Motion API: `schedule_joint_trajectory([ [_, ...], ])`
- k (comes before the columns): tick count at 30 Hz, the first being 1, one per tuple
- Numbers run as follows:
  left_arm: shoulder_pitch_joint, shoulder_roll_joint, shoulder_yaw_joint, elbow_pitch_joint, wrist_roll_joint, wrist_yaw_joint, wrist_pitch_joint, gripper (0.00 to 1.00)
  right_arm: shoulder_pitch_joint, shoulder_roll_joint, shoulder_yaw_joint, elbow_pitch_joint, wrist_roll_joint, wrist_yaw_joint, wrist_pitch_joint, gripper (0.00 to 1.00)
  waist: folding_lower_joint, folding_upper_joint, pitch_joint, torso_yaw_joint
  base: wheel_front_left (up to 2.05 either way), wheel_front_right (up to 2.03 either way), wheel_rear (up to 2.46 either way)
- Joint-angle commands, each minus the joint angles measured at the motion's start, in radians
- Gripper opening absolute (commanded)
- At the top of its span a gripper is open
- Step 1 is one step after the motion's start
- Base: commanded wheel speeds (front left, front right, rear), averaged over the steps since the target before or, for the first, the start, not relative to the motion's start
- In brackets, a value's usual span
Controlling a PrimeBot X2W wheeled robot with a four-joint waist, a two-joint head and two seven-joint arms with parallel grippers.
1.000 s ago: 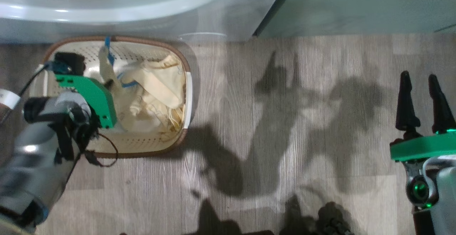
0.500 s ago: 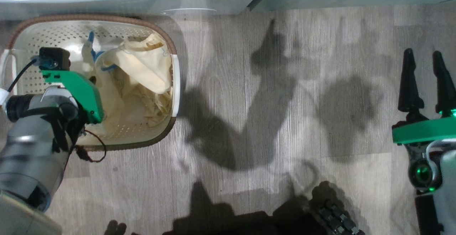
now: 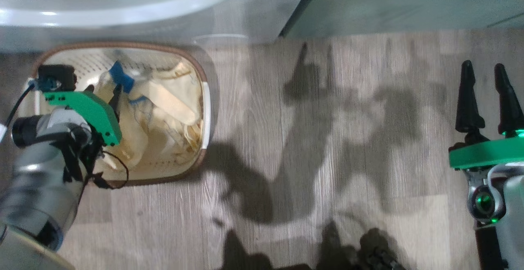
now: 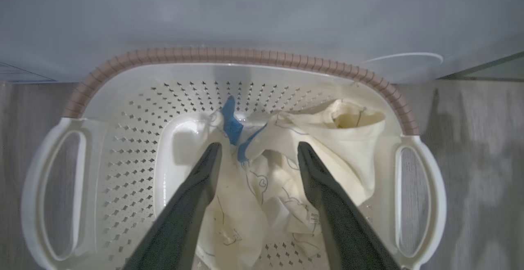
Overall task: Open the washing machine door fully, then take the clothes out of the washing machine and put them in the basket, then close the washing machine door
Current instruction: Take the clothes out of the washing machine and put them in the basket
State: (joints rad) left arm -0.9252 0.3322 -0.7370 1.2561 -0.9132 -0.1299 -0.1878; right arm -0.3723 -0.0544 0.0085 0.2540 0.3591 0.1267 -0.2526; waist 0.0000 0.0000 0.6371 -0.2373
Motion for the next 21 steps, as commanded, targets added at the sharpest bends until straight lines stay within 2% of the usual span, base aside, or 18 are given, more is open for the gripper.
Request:
schedule_joint_trajectory([
  [1, 0.021, 0.038, 0.032, -0.012, -0.012, 0.000, -0.020, 1.00, 0.033, -0.003, 0.014, -0.021, -0.009, 0.004, -0.009, 1.00, 0.0000, 0.0000, -0.047, 0.008, 0.00, 0.00, 0.00],
  [5, 0.076, 0.042, 0.044, -0.079, -0.051, -0.001, -0.057, 1.00, 0.065, -0.006, 0.007, -0.016, -0.014, 0.004, -0.009, 1.00, 0.0000, 0.0000, -0.131, 0.021, 0.00, 0.00, 0.00],
  [10, 0.156, 0.091, 0.075, -0.177, -0.080, -0.001, -0.073, 1.00, 0.106, -0.011, -0.004, -0.010, -0.014, 0.004, -0.009, 1.00, 0.0000, 0.0000, -0.236, 0.026, 0.00, 0.00, 0.00],
  [15, 0.249, 0.140, 0.222, -0.334, -0.011, -0.001, -0.074, 1.00, 0.143, -0.021, 0.000, -0.008, -0.019, 0.004, -0.009, 1.00, 0.0000, 0.0000, -0.332, 0.031, 0.00, 0.00, 0.00],
  [21, 0.431, 0.122, 0.446, -0.535, 0.148, 0.005, -0.074, 1.00, 0.200, -0.035, 0.020, -0.015, -0.038, 0.004, -0.009, 1.00, 0.0000, 0.0000, -0.441, 0.036, 0.00, 0.00, 0.00],
])
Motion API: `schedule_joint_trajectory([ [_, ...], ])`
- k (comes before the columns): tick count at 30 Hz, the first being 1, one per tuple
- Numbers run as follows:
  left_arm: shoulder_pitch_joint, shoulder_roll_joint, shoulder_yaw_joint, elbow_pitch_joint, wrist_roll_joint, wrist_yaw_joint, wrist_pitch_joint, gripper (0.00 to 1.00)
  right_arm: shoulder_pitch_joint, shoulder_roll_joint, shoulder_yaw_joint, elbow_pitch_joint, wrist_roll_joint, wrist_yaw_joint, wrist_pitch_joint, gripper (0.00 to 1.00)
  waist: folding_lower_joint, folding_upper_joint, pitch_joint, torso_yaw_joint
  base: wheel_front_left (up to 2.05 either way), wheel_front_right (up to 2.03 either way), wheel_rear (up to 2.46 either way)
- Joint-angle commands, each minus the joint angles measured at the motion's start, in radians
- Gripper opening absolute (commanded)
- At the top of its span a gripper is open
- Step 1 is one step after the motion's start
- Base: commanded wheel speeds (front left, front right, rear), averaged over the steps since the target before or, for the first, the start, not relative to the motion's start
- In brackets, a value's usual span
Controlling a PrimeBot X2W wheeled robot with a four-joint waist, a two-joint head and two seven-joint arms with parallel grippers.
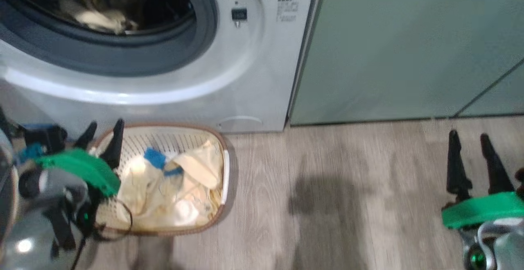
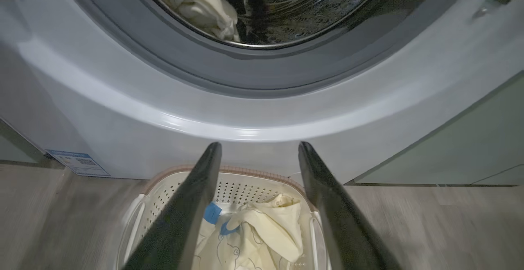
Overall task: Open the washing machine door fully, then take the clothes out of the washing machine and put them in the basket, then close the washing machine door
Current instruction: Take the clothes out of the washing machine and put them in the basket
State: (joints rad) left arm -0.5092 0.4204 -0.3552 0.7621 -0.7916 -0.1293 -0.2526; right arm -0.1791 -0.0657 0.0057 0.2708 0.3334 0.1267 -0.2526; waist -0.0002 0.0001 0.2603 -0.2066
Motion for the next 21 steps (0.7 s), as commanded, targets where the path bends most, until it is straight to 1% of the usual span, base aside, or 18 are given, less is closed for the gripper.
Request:
schedule_joint_trajectory([
  [1, 0.048, 0.023, 0.098, -0.075, 0.052, 0.010, -0.009, 1.00, 0.018, -0.025, 0.025, -0.032, -0.015, 0.004, -0.009, 1.00, 0.0002, -0.0001, -0.082, 0.006, 0.00, 0.00, 0.00],
  [5, 0.175, -0.021, 0.214, -0.199, 0.139, 0.022, -0.009, 1.00, 0.058, -0.029, 0.022, -0.036, -0.025, 0.004, -0.009, 1.00, 0.0002, -0.0001, -0.147, 0.005, 0.00, 0.00, 0.00],
  [7, 0.263, -0.051, 0.282, -0.269, 0.184, 0.022, -0.009, 1.00, 0.082, -0.032, 0.025, -0.037, -0.028, 0.004, -0.009, 1.00, 0.0002, -0.0001, -0.195, 0.002, 0.00, 0.00, 0.00],
  [8, 0.291, -0.060, 0.300, -0.290, 0.196, 0.022, -0.009, 1.00, 0.090, -0.034, 0.029, -0.039, -0.033, 0.004, -0.009, 1.00, 0.0002, -0.0001, -0.209, 0.000, 0.00, 0.00, 0.00],
  [9, 0.291, -0.060, 0.300, -0.290, 0.196, 0.022, -0.009, 1.00, 0.090, -0.034, 0.029, -0.039, -0.033, 0.004, -0.009, 1.00, 0.0002, -0.0001, -0.209, 0.000, 0.00, 0.00, 0.00],
  [15, 0.413, -0.090, 0.372, -0.372, 0.240, 0.018, -0.009, 1.00, 0.123, -0.044, 0.047, -0.048, -0.050, 0.004, -0.009, 1.00, 0.0002, -0.0001, -0.266, -0.003, 0.00, 0.00, 0.00],
  [18, 0.458, -0.105, 0.404, -0.404, 0.242, 0.014, -0.009, 1.00, 0.141, -0.046, 0.041, -0.050, -0.054, 0.004, -0.009, 1.00, 0.0002, -0.0001, -0.288, 0.002, 0.00, 0.00, 0.00],
  [21, 0.478, -0.105, 0.416, -0.410, 0.243, 0.011, -0.009, 1.00, 0.148, -0.052, 0.043, -0.044, -0.073, 0.004, -0.009, 1.00, 0.0002, -0.0001, -0.300, 0.004, 0.00, 0.00, 0.00],
])
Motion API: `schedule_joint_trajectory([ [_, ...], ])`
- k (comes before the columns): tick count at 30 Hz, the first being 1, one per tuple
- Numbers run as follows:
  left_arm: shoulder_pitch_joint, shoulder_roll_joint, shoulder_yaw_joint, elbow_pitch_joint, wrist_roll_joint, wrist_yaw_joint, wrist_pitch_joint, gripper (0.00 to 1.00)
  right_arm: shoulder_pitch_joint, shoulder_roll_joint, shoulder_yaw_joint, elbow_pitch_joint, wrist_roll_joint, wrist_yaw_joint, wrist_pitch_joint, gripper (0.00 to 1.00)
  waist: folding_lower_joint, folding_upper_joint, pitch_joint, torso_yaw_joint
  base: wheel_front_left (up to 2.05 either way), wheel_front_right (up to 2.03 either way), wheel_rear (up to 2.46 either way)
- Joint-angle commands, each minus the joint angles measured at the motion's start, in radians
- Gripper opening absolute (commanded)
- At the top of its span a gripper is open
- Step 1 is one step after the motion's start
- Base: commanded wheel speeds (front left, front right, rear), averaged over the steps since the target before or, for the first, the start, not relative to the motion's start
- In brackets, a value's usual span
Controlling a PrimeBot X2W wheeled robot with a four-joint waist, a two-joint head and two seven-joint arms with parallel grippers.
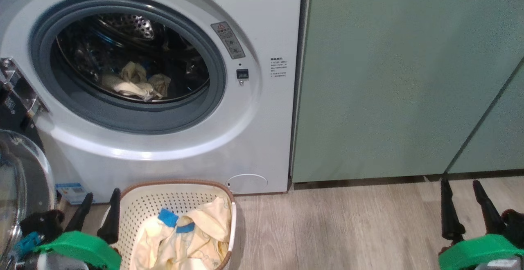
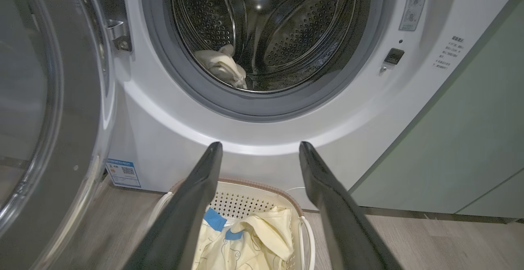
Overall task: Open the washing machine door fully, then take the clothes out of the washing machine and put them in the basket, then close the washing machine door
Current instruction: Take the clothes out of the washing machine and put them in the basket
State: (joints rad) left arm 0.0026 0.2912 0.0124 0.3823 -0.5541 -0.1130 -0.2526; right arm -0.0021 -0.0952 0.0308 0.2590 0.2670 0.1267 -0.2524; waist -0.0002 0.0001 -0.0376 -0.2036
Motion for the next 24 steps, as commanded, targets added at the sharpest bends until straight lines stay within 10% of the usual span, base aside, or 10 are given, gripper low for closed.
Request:
schedule_joint_trajectory([
  [1, -0.028, 0.024, 0.052, -0.030, 0.005, -0.006, -0.009, 1.00, -0.028, -0.024, 0.021, -0.030, -0.014, 0.004, -0.009, 1.00, 0.0002, -0.0001, -0.005, 0.000, 0.00, 0.00, 0.00],
  [24, -0.008, 0.014, 0.056, 0.008, 0.002, -0.015, -0.009, 1.00, -0.023, -0.036, 0.035, 0.005, -0.060, 0.004, -0.009, 1.00, 0.0002, -0.0001, -0.039, 0.016, 0.00, 0.00, 0.00],
])
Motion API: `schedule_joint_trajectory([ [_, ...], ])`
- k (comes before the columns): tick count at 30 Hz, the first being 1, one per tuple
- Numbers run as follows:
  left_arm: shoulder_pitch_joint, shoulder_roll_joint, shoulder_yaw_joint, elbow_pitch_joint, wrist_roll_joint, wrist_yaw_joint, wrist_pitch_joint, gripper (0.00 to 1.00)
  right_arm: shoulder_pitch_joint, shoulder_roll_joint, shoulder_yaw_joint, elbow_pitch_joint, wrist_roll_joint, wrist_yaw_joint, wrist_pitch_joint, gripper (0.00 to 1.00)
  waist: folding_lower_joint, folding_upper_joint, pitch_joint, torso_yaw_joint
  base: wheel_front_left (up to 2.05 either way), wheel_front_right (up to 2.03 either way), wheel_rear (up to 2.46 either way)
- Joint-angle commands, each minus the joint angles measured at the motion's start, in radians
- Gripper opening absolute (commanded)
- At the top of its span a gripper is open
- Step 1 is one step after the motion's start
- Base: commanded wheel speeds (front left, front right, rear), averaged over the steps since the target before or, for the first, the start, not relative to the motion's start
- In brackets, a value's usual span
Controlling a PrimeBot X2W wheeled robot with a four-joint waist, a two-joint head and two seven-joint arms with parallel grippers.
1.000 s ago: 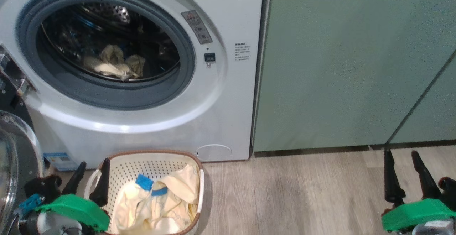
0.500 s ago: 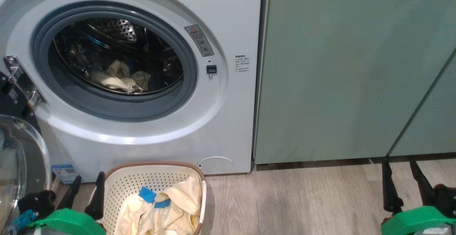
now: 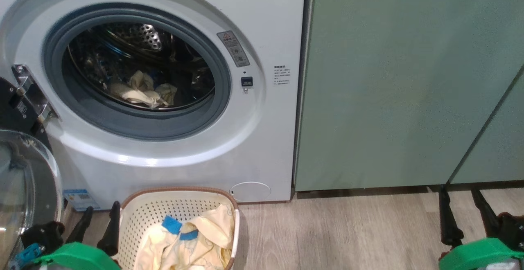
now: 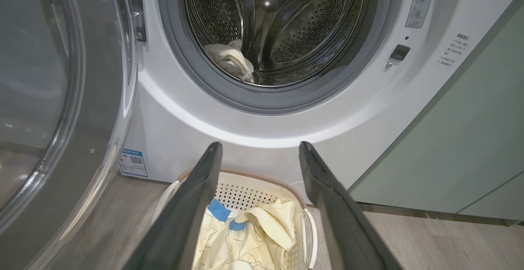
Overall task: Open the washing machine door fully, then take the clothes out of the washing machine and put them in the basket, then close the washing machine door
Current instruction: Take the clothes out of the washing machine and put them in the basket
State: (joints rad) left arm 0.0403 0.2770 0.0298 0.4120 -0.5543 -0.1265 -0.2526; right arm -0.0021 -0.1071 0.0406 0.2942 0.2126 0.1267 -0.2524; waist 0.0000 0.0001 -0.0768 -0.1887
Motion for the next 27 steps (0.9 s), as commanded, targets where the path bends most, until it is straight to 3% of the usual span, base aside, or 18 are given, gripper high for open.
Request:
schedule_joint_trajectory([
  [1, -0.046, 0.028, 0.039, -0.022, 0.003, -0.002, -0.009, 1.00, -0.023, -0.025, 0.027, -0.031, -0.006, 0.004, -0.009, 1.00, 0.0000, -0.0001, 0.000, 0.001, 0.00, 0.00, 0.00],
  [27, -0.088, 0.032, 0.012, -0.001, 0.026, 0.000, -0.002, 1.00, -0.021, -0.012, 0.034, -0.036, -0.001, 0.004, -0.009, 1.00, 0.0000, -0.0001, 0.037, 0.014, 0.00, 0.00, 0.00],
])
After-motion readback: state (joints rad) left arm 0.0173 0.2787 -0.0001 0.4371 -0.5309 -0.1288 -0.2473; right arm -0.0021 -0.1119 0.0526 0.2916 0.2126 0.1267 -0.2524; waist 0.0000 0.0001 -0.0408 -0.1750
